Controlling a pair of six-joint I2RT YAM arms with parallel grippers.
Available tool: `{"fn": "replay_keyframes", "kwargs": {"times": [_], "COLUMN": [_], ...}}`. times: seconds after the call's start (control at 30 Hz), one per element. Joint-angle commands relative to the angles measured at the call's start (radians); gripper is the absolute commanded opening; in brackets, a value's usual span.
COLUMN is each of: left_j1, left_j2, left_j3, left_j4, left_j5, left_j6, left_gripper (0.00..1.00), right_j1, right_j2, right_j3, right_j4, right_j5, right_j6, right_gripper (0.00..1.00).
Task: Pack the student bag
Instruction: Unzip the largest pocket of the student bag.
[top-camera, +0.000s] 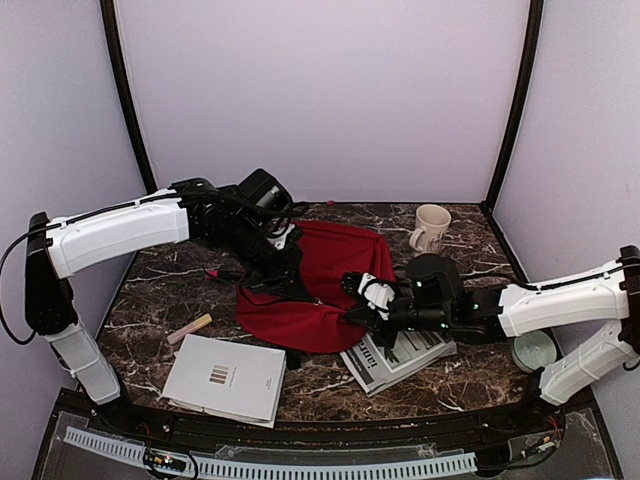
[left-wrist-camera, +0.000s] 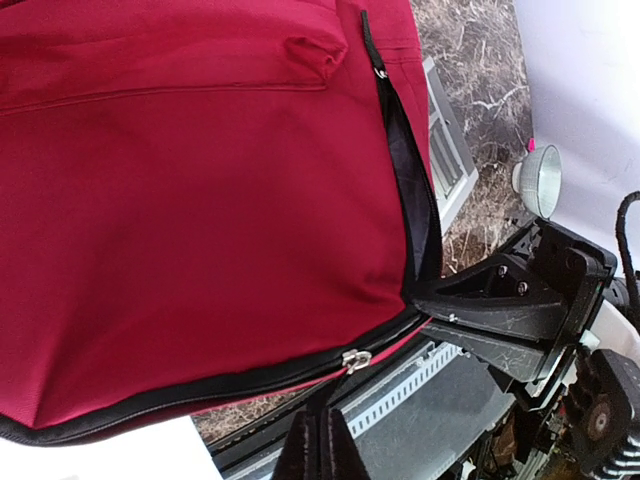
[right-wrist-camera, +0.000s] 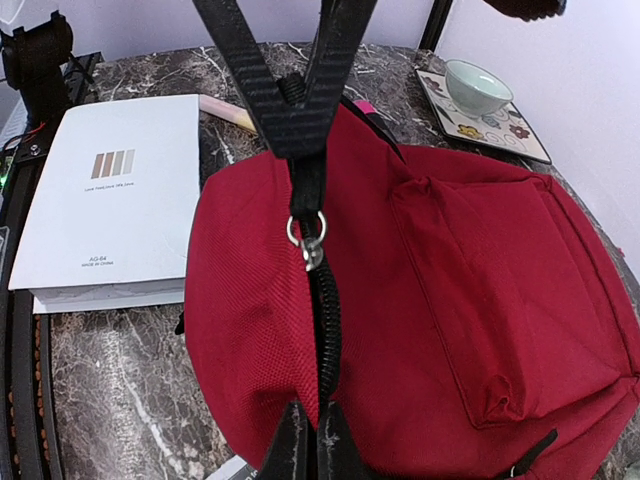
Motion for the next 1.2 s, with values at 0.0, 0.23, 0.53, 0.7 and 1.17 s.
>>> {"fn": "replay_keyframes", "kwargs": {"times": [0.0,0.23,0.53,0.7,1.17], "left_j1": [0.010,0.009,-0.027,-0.043,-0.064], "left_j2": [-0.070,-0.072,-0.061,-0.043,-0.023], "left_j3": [-0.026,-0.018,0.004,0.024,0.088], "left_j4": [-0.026,0.020,0.057,0.091,0.149], "left_j5": [-0.078,-0.027,-0.005,0.004,0.039], "left_j6": [-0.008,0.009,0.025,0.021,0.069], "left_gripper": [0.00,0.00,0.00,0.00,0.00], "right_j1": [0.016,0.022,0.023,0.024,0.013], "right_j2": [-0.030,-0.025,-0.044,-0.109,-0.318], "right_j3": [-0.026,0.004,0.014,0.010,0.088], "right_j4": [-0.035,-0.045,-0.044,-0.046,-0.176], "right_j5": [-0.009,0.020,0.107,0.162,0.638], "right_j6": [0.023,0.034,0.088,0.111,0.409], "right_gripper": [0.00,0.00,0.19,0.46,1.00]}}
